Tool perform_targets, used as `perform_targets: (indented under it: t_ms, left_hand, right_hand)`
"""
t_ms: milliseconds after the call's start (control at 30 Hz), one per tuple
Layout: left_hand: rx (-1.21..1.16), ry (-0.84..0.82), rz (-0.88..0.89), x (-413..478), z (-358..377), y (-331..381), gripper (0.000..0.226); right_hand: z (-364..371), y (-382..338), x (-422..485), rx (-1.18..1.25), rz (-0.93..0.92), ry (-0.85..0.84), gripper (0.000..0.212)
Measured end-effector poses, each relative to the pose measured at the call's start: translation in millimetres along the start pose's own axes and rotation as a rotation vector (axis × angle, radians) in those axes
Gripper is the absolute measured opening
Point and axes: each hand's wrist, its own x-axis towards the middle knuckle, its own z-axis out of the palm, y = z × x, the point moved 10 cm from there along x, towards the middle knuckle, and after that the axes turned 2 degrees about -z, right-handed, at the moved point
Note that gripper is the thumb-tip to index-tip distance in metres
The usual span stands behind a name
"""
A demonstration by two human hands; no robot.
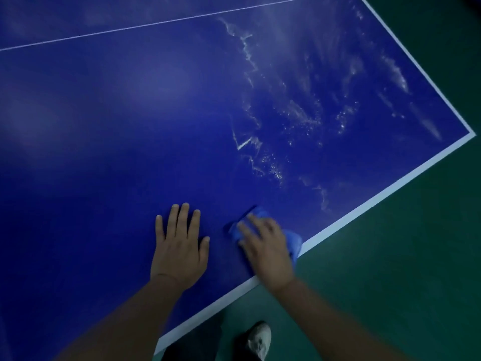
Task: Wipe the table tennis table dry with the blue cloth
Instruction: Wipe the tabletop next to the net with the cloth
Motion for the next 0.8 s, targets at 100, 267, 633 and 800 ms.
perform_targets:
  t_ms: [100, 267, 633, 800]
  left_hand:
    - [0.000, 0.009, 0.010, 0, 1, 1, 0.069]
    - [0.005, 0.016, -0.007, 0, 0, 1, 0.069]
    - [-0.038, 0.052, -0.121, -4, -4, 47, 0.067]
    - [-0.041, 0.040, -0.238, -5, -3, 54, 0.071]
  right_hand:
    - [9, -17, -10, 0.041, -0.174, -0.088, 0.034]
    - [-18, 156, 25, -0.048, 0.346, 0.035, 0.049]
    - [-4, 137, 11, 0.055, -0.147, -0.047, 0.043]
    - [-30, 235, 66, 0.095, 0.206, 0.067, 0.043]
